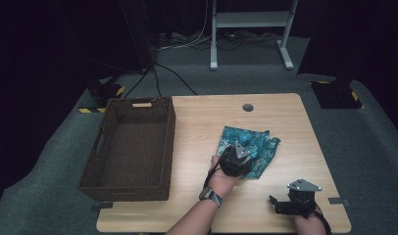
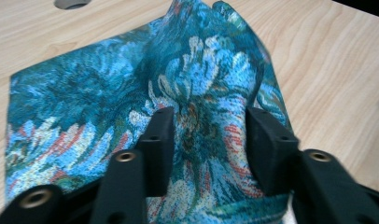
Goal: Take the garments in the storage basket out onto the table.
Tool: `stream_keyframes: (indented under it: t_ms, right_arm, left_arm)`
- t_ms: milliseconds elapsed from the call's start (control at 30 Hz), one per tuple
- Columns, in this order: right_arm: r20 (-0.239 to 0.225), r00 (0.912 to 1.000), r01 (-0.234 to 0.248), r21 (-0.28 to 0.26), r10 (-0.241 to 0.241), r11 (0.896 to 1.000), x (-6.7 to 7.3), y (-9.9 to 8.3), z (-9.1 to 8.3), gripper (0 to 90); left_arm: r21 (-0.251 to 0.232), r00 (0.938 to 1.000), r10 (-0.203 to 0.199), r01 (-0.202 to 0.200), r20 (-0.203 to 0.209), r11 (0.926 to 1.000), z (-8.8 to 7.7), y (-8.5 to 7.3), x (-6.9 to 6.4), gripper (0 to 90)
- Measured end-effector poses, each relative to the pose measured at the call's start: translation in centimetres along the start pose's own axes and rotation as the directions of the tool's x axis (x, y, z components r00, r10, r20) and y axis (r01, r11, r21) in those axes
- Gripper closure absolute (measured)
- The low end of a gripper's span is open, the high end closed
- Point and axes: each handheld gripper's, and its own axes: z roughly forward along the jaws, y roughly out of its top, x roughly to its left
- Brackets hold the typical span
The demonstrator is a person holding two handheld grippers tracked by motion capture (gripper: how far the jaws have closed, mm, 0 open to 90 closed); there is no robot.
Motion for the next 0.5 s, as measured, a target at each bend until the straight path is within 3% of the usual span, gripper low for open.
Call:
stream_keyframes:
  t_ms: [67,167,267,433,500]
  right_arm:
    - [0.0,1.0,0.0,0.0,0.0,1.0,0.0,0.0,0.0,0.1]
    - [-0.001,1.0,0.0,0.0,0.0,1.0,0.0,0.0,0.0,0.1]
    - [-0.001,1.0,0.0,0.0,0.0,1.0,0.0,0.0,0.0,0.0]
    - [-0.001,1.0,0.0,-0.001,0.0,1.0,0.0,0.0,0.0,0.1]
    - [-0.001,1.0,0.0,0.0,0.0,1.0,-0.01,0.0,0.0,0.1]
  left_arm:
    - [0.016,0.9996,-0.019,0.019,0.019,0.9997,0.1,0.05,0.06,47.0]
    - [0.028,0.9991,-0.04,0.039,0.017,0.9988,-0.01,0.24,0.07,33.2]
    - [0.044,0.998,-0.055,0.054,0.032,0.9976,-0.13,0.46,0.11,27.9]
    - [0.049,0.998,-0.037,0.035,0.052,0.9982,-0.7,0.68,-0.02,20.4]
    - [0.059,0.9988,-0.017,0.015,0.046,0.9981,-0.81,0.75,-0.1,10.4]
